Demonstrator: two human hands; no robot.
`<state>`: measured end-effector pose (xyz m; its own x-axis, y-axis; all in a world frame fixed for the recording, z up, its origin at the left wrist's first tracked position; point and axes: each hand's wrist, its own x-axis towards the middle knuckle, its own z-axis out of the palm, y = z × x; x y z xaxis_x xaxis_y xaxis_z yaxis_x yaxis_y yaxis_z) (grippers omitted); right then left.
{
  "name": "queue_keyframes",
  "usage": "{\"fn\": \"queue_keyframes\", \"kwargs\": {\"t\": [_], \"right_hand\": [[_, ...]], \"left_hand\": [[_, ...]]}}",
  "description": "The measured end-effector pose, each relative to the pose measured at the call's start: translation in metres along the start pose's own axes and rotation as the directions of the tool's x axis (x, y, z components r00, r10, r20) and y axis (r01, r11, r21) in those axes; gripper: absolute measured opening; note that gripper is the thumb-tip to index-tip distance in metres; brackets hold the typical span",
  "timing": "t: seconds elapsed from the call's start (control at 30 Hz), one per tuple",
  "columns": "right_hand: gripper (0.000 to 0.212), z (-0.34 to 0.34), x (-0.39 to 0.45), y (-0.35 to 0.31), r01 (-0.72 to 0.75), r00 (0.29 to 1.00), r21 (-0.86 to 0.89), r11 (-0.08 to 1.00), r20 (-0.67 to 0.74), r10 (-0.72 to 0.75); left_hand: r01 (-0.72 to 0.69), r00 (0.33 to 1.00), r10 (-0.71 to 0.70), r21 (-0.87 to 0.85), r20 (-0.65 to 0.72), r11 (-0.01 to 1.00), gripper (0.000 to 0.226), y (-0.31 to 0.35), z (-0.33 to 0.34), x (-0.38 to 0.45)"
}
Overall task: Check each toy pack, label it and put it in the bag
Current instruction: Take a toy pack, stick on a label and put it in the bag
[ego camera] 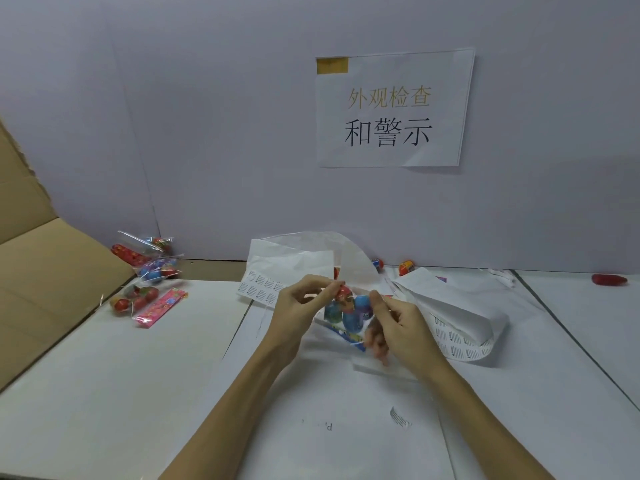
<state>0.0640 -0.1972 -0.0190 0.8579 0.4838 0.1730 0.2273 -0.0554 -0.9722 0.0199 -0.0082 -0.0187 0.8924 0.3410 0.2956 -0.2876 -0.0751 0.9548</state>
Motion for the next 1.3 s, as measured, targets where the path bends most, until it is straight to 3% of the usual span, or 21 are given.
{"fn": "queue_keyframes", "kwargs": {"t": [0.1, 0.17, 0.3, 0.37, 0.43, 0.6, 0.73, 0.87, 1.03, 1.13, 1.23, 1.3], "right_hand": [[0.031, 0.000, 0.000, -0.009, 0.011, 0.999, 0.274, 0.962, 0.042, -0.024], [0.029, -0.004, 0.000, -0.009, 0.078, 0.996, 0.216, 0.973, 0.021, -0.084], [0.053, -0.009, 0.001, -0.004, 0.068, 0.994, 0.109, 0.992, 0.073, -0.076], [0.033, -0.010, 0.002, -0.003, 0.060, 0.991, 0.087, 0.994, 0.115, -0.070], [0.013, -0.012, 0.003, -0.001, 0.073, 0.990, 0.055, 0.996, 0.115, -0.078], [0.033, -0.008, 0.007, 0.007, -0.004, 0.998, 0.130, 0.992, 0.061, -0.004], [0.033, -0.005, 0.009, 0.007, -0.047, 0.996, 0.140, 0.989, 0.086, 0.035], [0.045, -0.004, 0.003, 0.005, -0.131, 0.967, 0.098, 0.986, 0.233, 0.106], [0.028, -0.005, 0.001, 0.004, -0.173, 0.935, 0.102, 0.980, 0.331, 0.131], [0.029, -0.006, 0.001, 0.005, -0.221, 0.919, 0.155, 0.963, 0.362, 0.153], [0.028, -0.005, 0.002, 0.003, -0.201, 0.944, 0.201, 0.959, 0.303, 0.134], [0.028, -0.001, 0.002, 0.002, -0.030, 0.992, 0.109, 0.994, 0.127, 0.016]], "left_hand": [[0.019, 0.996, -0.012, -0.087, 0.085, 0.996, 0.032, 0.002, -0.003, 0.001], [0.082, 0.992, -0.065, -0.166, 0.110, 0.983, 0.041, 0.006, -0.003, 0.001], [0.151, 0.988, -0.147, -0.123, 0.037, 0.981, 0.066, 0.005, -0.002, 0.002], [0.202, 0.978, -0.199, -0.058, 0.053, 0.978, 0.060, 0.004, -0.002, 0.001], [0.198, 0.977, -0.196, -0.026, 0.085, 0.980, 0.039, 0.003, -0.002, -0.001], [0.180, 0.983, -0.181, -0.038, -0.007, 0.983, 0.041, 0.002, 0.004, -0.001], [0.173, 0.982, -0.179, -0.097, -0.056, 0.980, 0.035, 0.000, 0.005, -0.002], [0.122, 0.975, -0.130, -0.053, -0.179, 0.991, 0.028, -0.004, 0.005, -0.002], [-0.095, 0.957, 0.159, 0.253, -0.245, 0.963, 0.032, -0.006, -0.001, 0.001], [-0.070, 0.962, 0.129, 0.241, -0.240, 0.968, 0.035, -0.008, -0.004, 0.003], [-0.030, 0.936, 0.124, 0.276, -0.329, 0.961, 0.036, -0.009, -0.006, 0.003], [-0.025, 0.891, 0.187, 0.368, -0.413, 0.929, 0.042, -0.007, -0.007, 0.003]]}}
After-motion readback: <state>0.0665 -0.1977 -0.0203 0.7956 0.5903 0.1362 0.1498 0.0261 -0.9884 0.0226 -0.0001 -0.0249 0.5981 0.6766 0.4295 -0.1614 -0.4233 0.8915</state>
